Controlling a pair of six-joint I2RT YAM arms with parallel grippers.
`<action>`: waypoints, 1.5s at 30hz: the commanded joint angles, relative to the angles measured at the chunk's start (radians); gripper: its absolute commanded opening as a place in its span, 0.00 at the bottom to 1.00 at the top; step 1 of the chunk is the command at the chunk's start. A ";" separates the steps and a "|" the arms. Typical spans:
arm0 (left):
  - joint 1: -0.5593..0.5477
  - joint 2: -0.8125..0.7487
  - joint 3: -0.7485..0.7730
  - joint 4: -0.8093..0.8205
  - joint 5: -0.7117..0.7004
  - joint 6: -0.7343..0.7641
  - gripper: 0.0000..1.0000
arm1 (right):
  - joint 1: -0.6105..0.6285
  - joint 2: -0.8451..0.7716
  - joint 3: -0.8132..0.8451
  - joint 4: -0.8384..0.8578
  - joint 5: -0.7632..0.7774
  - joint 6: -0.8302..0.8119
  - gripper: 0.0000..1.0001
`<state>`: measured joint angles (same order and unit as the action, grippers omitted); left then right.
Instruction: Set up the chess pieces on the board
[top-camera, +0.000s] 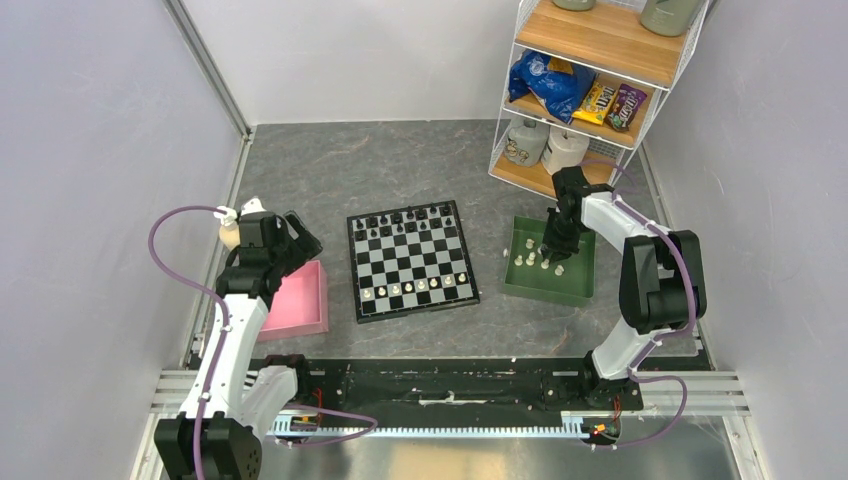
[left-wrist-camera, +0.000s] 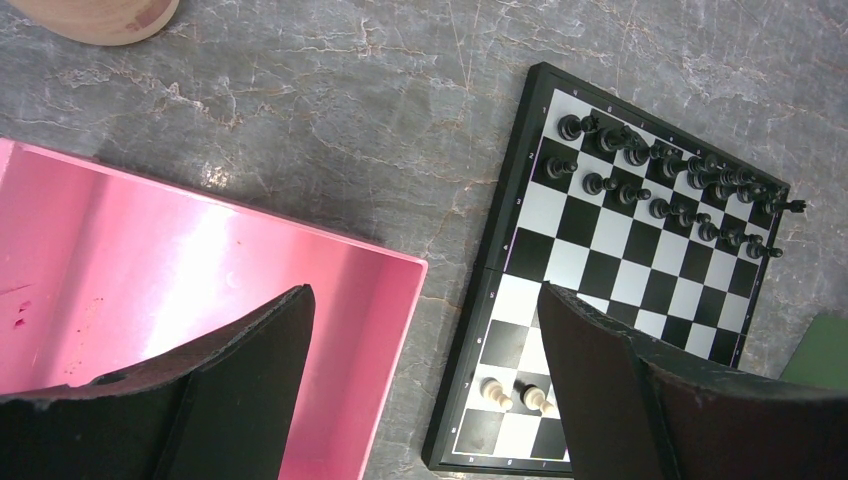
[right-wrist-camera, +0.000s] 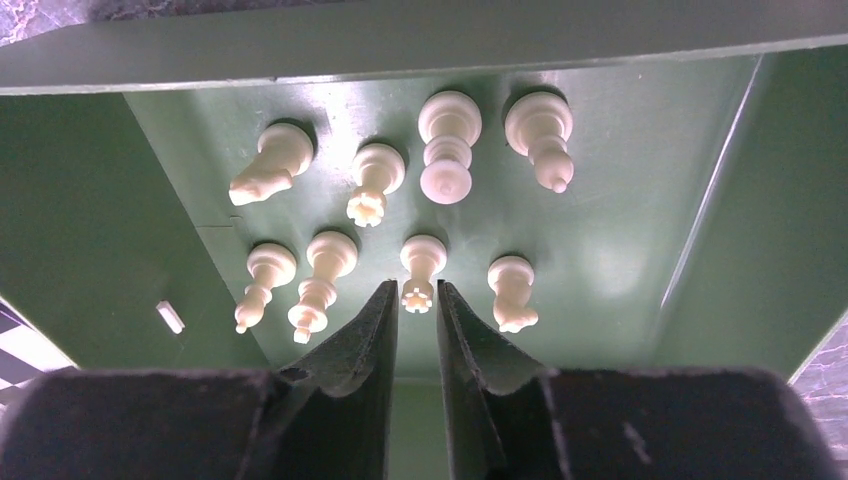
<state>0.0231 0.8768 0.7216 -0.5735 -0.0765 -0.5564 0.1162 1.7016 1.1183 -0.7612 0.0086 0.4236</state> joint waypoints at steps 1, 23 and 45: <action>0.004 -0.013 0.006 0.029 -0.004 0.024 0.89 | 0.004 0.012 -0.002 0.019 0.019 -0.010 0.27; 0.003 -0.009 0.004 0.030 0.009 0.023 0.89 | 0.022 -0.050 -0.002 -0.012 0.035 -0.010 0.17; 0.003 -0.036 0.006 0.016 -0.009 0.013 0.89 | 0.623 -0.101 0.329 -0.159 0.132 0.177 0.16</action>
<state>0.0231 0.8715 0.7212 -0.5728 -0.0692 -0.5568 0.5861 1.4879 1.3430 -0.9470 0.1154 0.5323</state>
